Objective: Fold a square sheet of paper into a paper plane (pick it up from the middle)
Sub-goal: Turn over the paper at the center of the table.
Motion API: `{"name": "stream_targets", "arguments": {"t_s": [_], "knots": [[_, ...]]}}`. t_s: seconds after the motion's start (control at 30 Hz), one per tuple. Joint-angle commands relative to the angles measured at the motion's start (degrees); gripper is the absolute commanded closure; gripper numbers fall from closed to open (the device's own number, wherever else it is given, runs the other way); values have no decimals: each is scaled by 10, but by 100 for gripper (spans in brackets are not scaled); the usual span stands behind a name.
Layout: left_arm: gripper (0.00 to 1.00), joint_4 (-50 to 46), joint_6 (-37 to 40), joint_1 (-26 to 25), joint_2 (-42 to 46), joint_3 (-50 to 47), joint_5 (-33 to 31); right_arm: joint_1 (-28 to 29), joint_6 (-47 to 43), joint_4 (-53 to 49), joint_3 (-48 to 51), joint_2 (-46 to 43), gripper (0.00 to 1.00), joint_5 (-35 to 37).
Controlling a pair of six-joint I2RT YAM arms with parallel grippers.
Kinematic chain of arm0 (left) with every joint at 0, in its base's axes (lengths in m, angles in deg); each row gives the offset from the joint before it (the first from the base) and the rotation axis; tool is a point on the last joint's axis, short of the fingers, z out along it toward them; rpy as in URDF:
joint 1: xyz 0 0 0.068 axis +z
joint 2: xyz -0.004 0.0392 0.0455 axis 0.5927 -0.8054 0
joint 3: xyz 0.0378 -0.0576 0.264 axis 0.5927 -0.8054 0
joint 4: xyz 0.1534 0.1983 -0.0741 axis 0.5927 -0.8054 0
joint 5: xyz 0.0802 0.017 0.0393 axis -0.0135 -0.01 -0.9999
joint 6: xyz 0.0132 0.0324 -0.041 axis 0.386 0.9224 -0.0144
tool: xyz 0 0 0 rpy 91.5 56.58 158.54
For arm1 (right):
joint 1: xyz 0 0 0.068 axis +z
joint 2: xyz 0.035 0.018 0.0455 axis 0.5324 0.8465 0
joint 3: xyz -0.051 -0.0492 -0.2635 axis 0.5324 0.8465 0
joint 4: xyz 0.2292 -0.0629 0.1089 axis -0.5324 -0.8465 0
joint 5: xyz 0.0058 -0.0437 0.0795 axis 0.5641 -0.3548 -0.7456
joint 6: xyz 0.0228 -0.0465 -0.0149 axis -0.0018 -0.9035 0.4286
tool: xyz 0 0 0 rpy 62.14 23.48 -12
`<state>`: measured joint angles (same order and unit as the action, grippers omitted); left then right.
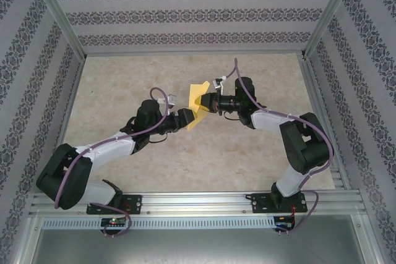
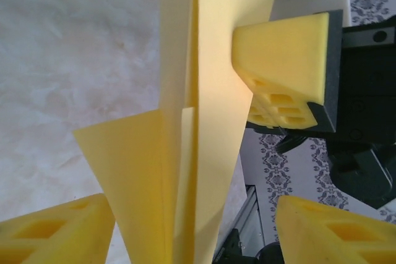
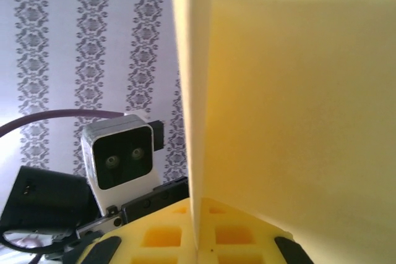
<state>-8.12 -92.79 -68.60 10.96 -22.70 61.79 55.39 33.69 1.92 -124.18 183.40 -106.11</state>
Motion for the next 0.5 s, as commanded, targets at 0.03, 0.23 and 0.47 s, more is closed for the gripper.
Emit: {"name": "stream_targets", "arguments": {"t_s": [0.03,0.23,0.47], "knots": [[47,45,5,7,0,4,6,0,41,69,-4,9,94,-29],[80,31,18,6,8,6,-10,-2,34,56,-2,8,92,-29],[96,-96,79,6,23,36,-51,-35,-80,-117,-4,-35,60,10]]}}
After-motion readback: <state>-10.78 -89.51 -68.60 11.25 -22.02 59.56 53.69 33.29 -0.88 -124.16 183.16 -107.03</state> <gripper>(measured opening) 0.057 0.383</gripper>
